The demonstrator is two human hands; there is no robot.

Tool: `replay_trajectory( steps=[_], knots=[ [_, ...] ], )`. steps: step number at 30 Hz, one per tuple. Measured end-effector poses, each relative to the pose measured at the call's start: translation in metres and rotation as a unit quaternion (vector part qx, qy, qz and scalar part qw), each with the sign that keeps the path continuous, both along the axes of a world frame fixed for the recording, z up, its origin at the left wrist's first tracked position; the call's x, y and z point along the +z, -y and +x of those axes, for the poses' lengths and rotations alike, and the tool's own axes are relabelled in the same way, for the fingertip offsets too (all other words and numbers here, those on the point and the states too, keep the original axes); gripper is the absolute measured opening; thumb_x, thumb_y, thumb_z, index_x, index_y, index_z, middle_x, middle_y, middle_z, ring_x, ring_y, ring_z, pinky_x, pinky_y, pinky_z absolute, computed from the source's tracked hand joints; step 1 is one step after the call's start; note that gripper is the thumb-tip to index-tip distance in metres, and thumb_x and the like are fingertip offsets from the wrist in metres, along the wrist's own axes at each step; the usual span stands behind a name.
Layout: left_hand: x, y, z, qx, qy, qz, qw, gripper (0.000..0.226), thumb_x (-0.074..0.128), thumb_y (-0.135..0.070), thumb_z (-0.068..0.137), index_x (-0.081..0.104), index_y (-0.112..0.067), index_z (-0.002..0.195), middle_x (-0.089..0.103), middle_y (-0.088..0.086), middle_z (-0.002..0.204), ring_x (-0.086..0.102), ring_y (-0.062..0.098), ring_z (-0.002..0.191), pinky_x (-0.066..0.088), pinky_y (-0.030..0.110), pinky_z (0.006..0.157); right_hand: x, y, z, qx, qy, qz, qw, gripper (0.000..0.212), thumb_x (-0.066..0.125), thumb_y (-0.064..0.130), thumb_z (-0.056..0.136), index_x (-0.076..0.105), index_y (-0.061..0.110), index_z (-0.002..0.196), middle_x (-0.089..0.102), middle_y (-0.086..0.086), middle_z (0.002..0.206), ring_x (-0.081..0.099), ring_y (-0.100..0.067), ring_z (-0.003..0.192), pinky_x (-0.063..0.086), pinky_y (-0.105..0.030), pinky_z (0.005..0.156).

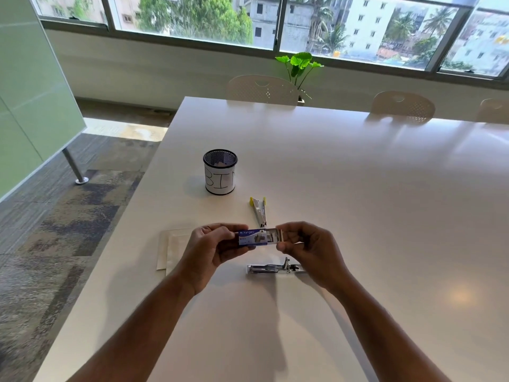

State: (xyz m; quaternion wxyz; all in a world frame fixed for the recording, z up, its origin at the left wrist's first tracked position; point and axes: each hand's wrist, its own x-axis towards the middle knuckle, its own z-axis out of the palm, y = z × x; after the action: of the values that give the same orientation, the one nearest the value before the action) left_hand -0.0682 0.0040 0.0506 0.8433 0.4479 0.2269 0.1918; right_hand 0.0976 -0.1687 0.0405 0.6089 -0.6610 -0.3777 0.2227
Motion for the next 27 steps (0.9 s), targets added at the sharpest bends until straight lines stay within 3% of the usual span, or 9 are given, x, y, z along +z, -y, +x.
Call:
replay_trajectory(
  steps=[2,5,10,13,17,22,27],
  knots=[
    [0.003,0.001,-0.002,0.002,0.004,-0.003,1.000,0.014,0.069,-0.003,0.088,0.082,-0.003,0.093,0.076,0.030,0.103,0.078,0.039,0.086,0.064,0.028,0.067,0.001,0.004,0.001,-0.002,-0.009,0.005,1.000,0.033,0.087,0.013,0.072,0.080,0.025,0.101,0.071,0.007,0.080,0.065,-0.011,0.078,0.058,-0.032,0.079],
    [0.003,0.004,-0.002,0.003,-0.006,0.030,1.000,0.028,0.086,-0.012,0.065,0.080,-0.005,0.092,0.077,0.027,0.101,0.079,0.035,0.084,0.064,0.025,0.067,0.001,0.007,0.004,0.001,0.003,-0.006,1.000,0.035,0.088,0.023,0.069,0.080,0.028,0.102,0.071,0.008,0.080,0.066,-0.012,0.078,0.059,-0.034,0.080],
    [0.000,0.008,-0.004,0.020,-0.011,0.052,0.998,0.042,0.091,-0.012,0.054,0.078,-0.003,0.093,0.077,0.028,0.100,0.079,0.033,0.082,0.064,0.026,0.067,-0.003,0.010,0.004,-0.005,0.011,-0.011,1.000,0.037,0.088,0.031,0.069,0.079,0.030,0.105,0.069,0.013,0.079,0.064,-0.012,0.077,0.060,-0.046,0.083],
    [-0.001,0.007,-0.005,0.025,-0.017,0.061,0.998,0.041,0.089,-0.010,0.057,0.076,-0.001,0.095,0.077,0.027,0.098,0.079,0.032,0.080,0.063,0.025,0.065,-0.002,0.013,0.003,0.005,0.035,-0.026,0.999,0.037,0.087,0.028,0.074,0.077,0.033,0.109,0.072,0.012,0.087,0.067,-0.009,0.080,0.058,-0.035,0.078],
    [-0.001,0.010,-0.004,0.031,-0.017,0.066,0.997,0.040,0.087,-0.006,0.063,0.074,0.003,0.099,0.077,0.027,0.098,0.079,0.031,0.078,0.063,0.025,0.066,0.010,0.016,-0.001,-0.019,0.170,-0.016,0.985,0.042,0.082,0.037,0.083,0.069,0.038,0.123,0.069,0.010,0.117,0.069,-0.016,0.104,0.057,-0.026,0.077],
    [0.000,0.013,-0.003,0.029,-0.016,0.063,0.997,0.040,0.086,-0.004,0.064,0.072,0.005,0.100,0.077,0.027,0.097,0.079,0.031,0.079,0.063,0.025,0.066,0.033,0.011,-0.005,-0.040,0.415,-0.058,0.907,0.023,0.082,0.038,0.086,0.079,0.033,0.108,0.059,0.010,0.102,0.055,-0.015,0.098,0.047,-0.029,0.079],
    [0.000,0.014,-0.002,0.030,-0.019,0.061,0.997,0.038,0.084,-0.003,0.066,0.071,0.006,0.101,0.077,0.028,0.097,0.079,0.031,0.079,0.062,0.024,0.065,0.040,0.012,-0.004,-0.012,0.471,-0.081,0.878,0.014,0.083,0.038,0.085,0.082,0.033,0.098,0.058,0.014,0.098,0.049,-0.013,0.093,0.048,-0.033,0.073]
  ],
)
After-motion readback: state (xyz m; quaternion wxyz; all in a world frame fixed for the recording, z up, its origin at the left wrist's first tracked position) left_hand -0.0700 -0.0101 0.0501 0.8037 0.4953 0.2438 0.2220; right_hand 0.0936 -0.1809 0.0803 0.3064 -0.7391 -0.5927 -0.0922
